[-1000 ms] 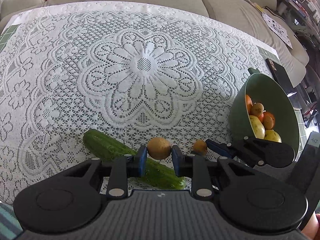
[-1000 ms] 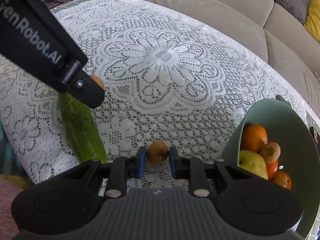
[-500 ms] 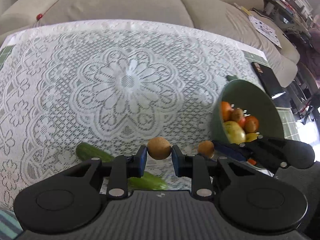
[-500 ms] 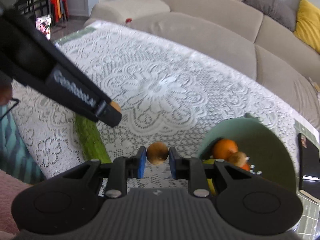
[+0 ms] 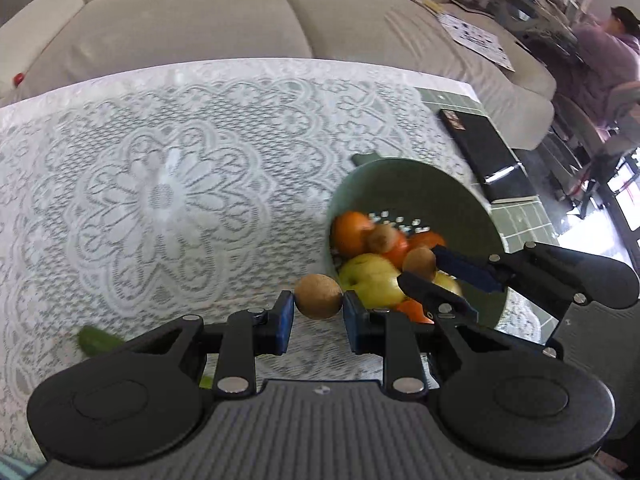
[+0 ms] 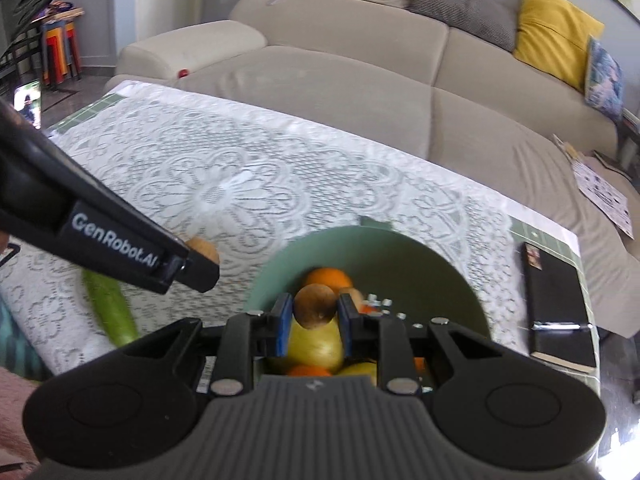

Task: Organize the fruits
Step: 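Open the left tool over the colander while the right tool releases its kiwi inside, then withdraw both tools from the colander toward the green cucumber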

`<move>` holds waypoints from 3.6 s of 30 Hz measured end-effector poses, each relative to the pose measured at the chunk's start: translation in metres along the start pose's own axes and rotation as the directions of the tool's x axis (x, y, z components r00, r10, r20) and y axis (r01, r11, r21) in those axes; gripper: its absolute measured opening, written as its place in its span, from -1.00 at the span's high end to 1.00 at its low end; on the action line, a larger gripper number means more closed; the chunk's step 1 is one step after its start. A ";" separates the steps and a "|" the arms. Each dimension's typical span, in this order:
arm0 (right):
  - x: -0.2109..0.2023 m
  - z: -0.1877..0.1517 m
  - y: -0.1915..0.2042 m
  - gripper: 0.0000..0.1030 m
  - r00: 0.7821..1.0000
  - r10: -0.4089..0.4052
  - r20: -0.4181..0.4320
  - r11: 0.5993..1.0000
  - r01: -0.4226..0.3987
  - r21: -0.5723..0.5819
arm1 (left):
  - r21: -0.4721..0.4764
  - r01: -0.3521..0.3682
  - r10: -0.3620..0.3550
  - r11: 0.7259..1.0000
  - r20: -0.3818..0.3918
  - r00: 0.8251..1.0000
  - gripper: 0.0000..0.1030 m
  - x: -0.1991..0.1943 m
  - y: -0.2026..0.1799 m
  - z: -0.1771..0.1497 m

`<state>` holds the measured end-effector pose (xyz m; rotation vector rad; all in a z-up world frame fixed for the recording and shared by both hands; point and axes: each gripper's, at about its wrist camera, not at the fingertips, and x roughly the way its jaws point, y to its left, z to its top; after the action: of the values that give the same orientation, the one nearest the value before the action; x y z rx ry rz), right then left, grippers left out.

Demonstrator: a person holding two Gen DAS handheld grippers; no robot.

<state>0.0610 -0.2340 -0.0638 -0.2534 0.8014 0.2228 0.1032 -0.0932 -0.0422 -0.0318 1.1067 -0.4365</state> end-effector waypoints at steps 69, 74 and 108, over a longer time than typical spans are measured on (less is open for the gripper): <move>0.005 0.017 -0.044 -0.67 0.996 -0.061 -0.072 0.976 0.074 0.207 | 0.049 -0.001 -0.007 0.999 0.149 0.989 -0.24 0.000 -0.022 0.033; -0.014 0.019 -0.026 -0.72 0.999 0.018 -0.046 0.956 -0.004 0.295 | 0.057 -0.050 0.040 0.997 0.157 0.987 -0.25 -0.025 -0.005 0.011; 0.032 0.003 0.110 -0.74 0.942 0.138 -0.305 0.986 -0.101 0.133 | -0.153 -0.074 0.090 0.985 0.102 0.991 -0.27 -0.068 0.130 -0.066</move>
<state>0.0527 -0.1253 -0.1008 -0.1311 1.1443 0.2529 0.0623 0.0624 -0.0452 -0.1397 1.0275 -0.2745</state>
